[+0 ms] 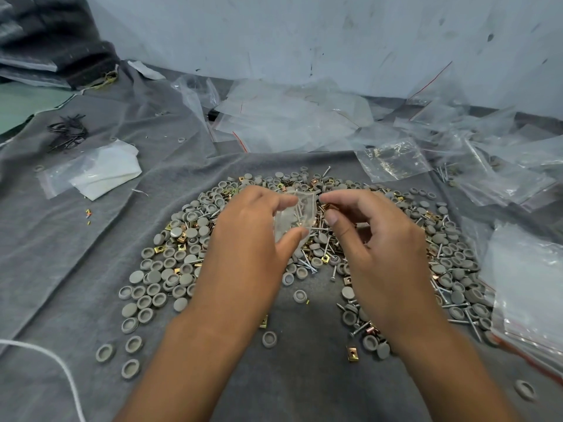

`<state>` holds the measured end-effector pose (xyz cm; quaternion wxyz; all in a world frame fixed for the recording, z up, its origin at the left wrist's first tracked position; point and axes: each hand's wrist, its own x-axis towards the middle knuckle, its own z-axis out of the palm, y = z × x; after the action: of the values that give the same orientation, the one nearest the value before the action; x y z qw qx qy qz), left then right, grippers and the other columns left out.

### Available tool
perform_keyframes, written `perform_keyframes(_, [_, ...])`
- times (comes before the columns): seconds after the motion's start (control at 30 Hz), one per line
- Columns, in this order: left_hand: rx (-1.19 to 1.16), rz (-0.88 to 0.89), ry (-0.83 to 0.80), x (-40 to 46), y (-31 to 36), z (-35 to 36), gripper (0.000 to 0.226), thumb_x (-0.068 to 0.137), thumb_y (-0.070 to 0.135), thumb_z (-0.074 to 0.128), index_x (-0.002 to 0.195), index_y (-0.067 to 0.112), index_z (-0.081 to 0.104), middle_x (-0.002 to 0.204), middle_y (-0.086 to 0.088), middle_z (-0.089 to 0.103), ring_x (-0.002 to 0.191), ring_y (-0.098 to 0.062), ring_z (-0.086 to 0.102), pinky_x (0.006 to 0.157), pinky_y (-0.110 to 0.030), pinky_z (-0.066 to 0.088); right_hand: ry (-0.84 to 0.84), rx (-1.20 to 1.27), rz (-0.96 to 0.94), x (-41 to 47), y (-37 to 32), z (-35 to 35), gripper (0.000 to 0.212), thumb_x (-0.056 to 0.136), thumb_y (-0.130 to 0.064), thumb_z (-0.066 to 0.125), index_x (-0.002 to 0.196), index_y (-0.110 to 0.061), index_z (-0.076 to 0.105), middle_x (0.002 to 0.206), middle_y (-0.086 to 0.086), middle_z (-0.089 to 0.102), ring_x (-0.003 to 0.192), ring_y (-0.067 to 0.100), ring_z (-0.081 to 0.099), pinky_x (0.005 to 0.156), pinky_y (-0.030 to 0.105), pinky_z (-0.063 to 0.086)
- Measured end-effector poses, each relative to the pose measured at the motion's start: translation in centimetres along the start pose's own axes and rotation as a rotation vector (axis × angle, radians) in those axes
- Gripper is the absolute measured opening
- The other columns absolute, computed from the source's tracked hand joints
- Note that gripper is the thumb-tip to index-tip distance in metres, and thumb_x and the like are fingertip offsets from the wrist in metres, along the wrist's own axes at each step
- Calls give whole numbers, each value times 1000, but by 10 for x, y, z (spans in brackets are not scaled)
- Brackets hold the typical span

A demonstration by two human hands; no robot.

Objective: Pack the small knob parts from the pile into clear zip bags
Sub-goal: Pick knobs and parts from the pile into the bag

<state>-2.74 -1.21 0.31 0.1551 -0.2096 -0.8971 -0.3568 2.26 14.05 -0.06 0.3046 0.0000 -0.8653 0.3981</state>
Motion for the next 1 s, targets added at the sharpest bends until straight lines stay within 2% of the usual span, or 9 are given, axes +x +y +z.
perform_keyframes(0.13, [-45,35,7,-1,5,-2,42,78,32,83,118,27,71,104,16,60,96,-1,55,86,-11,37,-18,-21,-42,0,-2,3,12,93,-22,74,104,-24,73,93,-15,66,90,5,64,75,9,46])
perform_keyframes(0.27, [-54,59,-20,-2,9,-2,45,74,27,87,117,26,73,98,15,60,82,3,54,81,-1,35,18,-125,-119,3,-1,4,19,86,-20,81,104,-20,76,89,-10,67,82,3,62,73,10,46])
perform_keyframes(0.4, [-84,61,-11,-2,10,-2,44,75,25,85,118,25,73,98,14,61,82,3,57,81,-6,42,15,-169,-172,3,-2,4,27,83,-18,84,108,-20,76,87,-7,71,76,2,63,74,15,51])
perform_keyframes(0.53, [-84,66,2,-2,9,-3,29,79,26,81,108,27,77,94,14,65,77,2,59,75,-7,42,-17,43,-28,4,-4,1,15,82,-24,84,94,-23,75,77,-17,71,75,0,69,66,11,52])
perform_keyframes(0.63, [-84,72,19,-1,7,-5,16,82,29,79,98,29,78,90,14,67,74,2,60,73,-9,43,-66,151,55,6,-2,-4,11,81,-27,84,89,-24,76,76,-16,73,75,4,71,65,14,54])
perform_keyframes(0.73, [-93,87,26,-1,6,-6,24,81,35,78,104,28,77,92,16,66,76,1,60,75,-9,44,-114,214,101,7,-2,-7,11,81,-28,83,90,-25,77,78,-15,75,74,5,73,64,15,55])
perform_keyframes(0.8, [-85,107,16,-2,6,-6,32,79,32,82,111,26,76,96,15,65,77,-1,59,76,-9,42,-126,225,118,6,-3,-6,11,81,-28,82,90,-23,78,77,-15,75,72,2,73,64,13,54])
perform_keyframes(0.87, [-75,120,3,-2,7,-5,31,79,27,83,109,25,76,96,14,66,77,-2,58,76,-10,41,-140,220,129,6,-2,-5,11,82,-28,81,92,-24,79,77,-16,75,72,0,72,64,12,54])
perform_keyframes(1.0, [-82,118,13,-1,6,-7,26,78,36,81,103,28,78,92,16,66,76,-1,58,73,-7,40,-212,219,169,7,0,-9,11,85,-27,78,95,-30,78,80,-18,75,75,-1,72,68,14,55])
